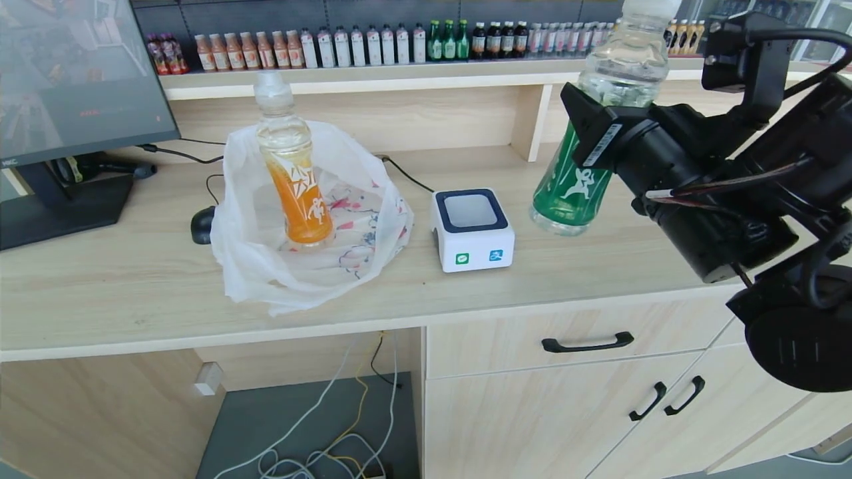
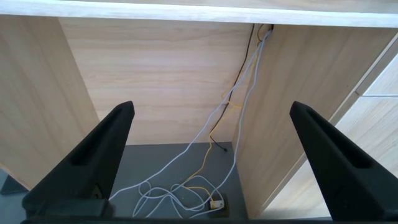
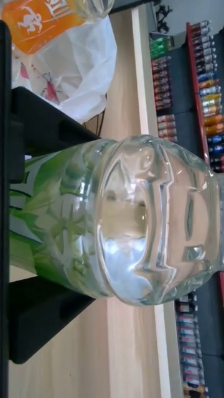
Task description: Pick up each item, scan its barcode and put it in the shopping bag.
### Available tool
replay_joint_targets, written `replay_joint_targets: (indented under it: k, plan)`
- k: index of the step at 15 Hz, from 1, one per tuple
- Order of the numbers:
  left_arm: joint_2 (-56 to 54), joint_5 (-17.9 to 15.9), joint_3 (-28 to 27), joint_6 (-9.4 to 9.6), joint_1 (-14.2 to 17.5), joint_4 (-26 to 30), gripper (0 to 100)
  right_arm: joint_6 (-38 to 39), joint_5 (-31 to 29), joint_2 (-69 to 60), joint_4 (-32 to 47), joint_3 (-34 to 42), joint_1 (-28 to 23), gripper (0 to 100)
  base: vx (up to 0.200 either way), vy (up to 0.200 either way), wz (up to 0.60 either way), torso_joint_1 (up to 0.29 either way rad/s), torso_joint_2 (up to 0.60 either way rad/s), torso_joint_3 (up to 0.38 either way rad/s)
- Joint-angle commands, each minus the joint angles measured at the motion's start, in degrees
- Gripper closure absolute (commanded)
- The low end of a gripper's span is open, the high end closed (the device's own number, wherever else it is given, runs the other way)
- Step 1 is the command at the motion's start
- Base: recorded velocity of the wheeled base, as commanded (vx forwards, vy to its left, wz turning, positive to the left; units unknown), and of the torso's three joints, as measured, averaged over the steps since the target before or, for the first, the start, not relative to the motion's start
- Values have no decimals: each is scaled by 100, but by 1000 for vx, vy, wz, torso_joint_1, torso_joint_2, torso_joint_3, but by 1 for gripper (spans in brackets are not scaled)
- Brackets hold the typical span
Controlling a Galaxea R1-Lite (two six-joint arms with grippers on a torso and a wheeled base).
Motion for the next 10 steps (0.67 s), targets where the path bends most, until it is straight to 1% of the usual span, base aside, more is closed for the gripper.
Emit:
replay_joint_targets:
  k: [1,5,6,7,10]
  plan:
    - [-2,0,0,0,1,-1,0,1,-23,56,60,-219,85,100,0,0,0,0,0,0]
    - [-2,0,0,0,1,-1,0,133,-49,381,166,-684,225,100,0,0,0,0,0,0]
    - [-2,0,0,0,1,-1,0,133,-49,381,166,-684,225,100,0,0,0,0,0,0]
    - [-2,0,0,0,1,-1,0,449,-40,610,166,-1010,295,100,0,0,0,0,0,0]
    - [-2,0,0,0,1,-1,0,959,4,786,157,-1388,304,100,0,0,0,0,0,0]
